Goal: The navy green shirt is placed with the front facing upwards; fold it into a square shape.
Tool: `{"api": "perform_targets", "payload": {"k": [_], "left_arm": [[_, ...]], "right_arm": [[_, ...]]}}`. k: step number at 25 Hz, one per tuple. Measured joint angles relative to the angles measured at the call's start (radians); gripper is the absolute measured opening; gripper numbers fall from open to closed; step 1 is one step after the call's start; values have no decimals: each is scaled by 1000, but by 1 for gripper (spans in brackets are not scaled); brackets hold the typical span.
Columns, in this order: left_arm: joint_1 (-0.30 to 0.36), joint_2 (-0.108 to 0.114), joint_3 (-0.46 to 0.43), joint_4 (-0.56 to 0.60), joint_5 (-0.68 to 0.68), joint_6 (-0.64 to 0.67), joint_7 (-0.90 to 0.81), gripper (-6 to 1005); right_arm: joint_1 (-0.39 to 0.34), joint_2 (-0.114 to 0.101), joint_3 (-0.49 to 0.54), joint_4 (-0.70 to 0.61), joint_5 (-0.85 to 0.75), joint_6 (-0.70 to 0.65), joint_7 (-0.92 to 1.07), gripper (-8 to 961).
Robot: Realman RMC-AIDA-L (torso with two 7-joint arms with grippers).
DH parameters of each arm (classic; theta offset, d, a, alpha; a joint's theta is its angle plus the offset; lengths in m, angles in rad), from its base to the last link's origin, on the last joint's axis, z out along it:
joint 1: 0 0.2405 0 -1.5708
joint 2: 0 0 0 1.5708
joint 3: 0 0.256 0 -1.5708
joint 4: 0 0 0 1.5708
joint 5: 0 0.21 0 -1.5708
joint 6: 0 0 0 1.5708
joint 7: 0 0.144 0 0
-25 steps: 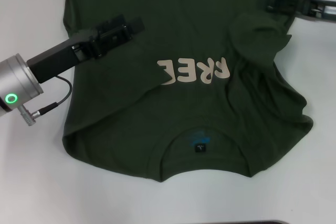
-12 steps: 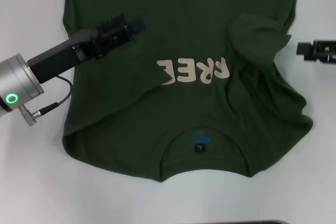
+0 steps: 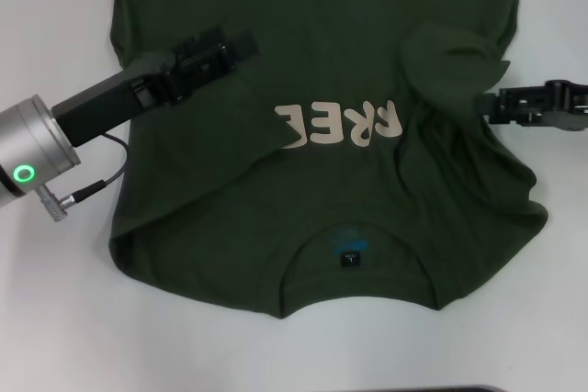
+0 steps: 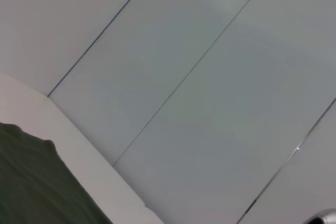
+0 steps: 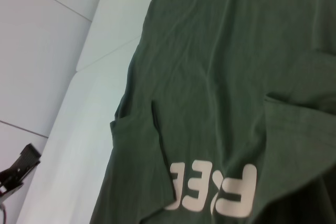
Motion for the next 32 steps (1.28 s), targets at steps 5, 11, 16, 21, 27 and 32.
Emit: {"api": "perform_targets", "payload": {"k": [5,11,16,21,27,32], "left_arm": [[2,0,0,0,0,2,2,890],[5,0,0,-1,0,2,9,890],[5,0,0,-2,0,2,12,890],[5,0,0,-2,0,1,13,890],[4,2,-1,-2,-1,-2,24,890],[1,2,-2,-1,-2,-5,25,890]], "right_arm": [[32,17,-3,1,-42,30,24,512],[64,22,-4,1,-94,56,62,499],[72,22,-5,1,-99,71,69,489],[75,22,-5,1,-106,79,74,478],[76,22,-5,0,-108,77,70,247],[83,22,-5,-3,-103,70,66,21]]}}
